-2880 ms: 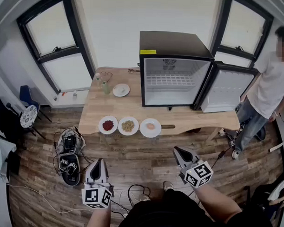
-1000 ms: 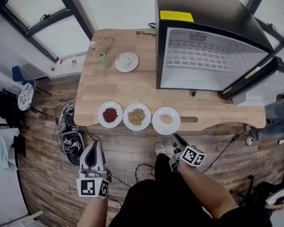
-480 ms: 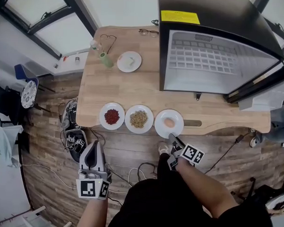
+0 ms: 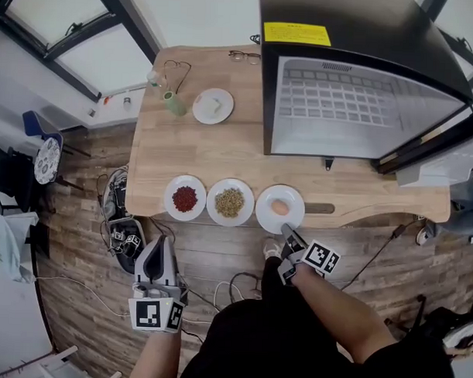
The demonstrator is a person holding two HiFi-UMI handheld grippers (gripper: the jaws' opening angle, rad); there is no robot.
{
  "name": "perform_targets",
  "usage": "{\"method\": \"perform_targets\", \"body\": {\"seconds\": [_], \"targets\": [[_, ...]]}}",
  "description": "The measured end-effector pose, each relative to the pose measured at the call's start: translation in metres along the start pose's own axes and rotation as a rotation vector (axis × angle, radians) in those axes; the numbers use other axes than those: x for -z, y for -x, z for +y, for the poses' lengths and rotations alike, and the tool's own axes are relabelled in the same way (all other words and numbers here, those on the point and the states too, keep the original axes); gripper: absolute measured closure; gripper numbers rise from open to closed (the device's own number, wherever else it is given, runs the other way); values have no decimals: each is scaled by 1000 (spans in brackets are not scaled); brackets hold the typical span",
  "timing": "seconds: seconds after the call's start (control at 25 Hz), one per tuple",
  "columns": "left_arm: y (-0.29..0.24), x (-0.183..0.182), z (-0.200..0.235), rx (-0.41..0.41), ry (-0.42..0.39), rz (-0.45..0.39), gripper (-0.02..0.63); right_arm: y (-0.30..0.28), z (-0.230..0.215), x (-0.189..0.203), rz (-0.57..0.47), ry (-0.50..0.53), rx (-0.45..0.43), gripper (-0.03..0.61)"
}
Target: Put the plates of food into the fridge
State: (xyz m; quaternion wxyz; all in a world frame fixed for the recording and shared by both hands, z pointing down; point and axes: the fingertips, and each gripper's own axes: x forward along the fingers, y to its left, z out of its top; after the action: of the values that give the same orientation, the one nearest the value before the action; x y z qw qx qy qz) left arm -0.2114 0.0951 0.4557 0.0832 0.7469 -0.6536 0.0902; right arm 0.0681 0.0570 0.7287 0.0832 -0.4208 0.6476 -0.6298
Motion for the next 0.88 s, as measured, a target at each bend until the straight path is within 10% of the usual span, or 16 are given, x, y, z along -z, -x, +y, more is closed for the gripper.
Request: {"method": "perform_targets", "body": {"seconds": [0.88], "targets": [[-37,-27,-33,42,-12,-42,609,22,64,-59,-63,2,-177,546]]}}
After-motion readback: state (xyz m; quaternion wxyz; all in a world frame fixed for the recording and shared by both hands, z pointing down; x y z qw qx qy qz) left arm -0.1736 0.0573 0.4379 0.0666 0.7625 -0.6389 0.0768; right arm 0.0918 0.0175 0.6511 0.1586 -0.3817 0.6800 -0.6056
